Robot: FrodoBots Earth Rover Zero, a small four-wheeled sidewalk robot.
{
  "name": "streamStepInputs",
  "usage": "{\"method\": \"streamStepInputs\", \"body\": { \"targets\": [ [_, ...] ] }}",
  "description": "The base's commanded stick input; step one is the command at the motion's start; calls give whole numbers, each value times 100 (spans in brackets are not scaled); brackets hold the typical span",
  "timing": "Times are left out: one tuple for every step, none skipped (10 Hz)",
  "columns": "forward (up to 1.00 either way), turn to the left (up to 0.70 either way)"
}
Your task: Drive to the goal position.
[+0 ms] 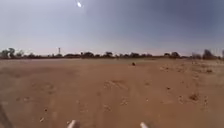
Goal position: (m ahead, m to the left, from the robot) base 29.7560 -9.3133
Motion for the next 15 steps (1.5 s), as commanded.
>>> {"method": "streamStepInputs", "body": {
  "targets": [
    [70, 0],
    [70, 0],
    [70, 0],
    [70, 0],
    [70, 0],
    [70, 0],
    [70, 0],
    [70, 0],
    [70, 0],
    [70, 0],
    [70, 0],
    [70, 0],
    [70, 0],
    [70, 0],
    [70, 0]
  ]
}}
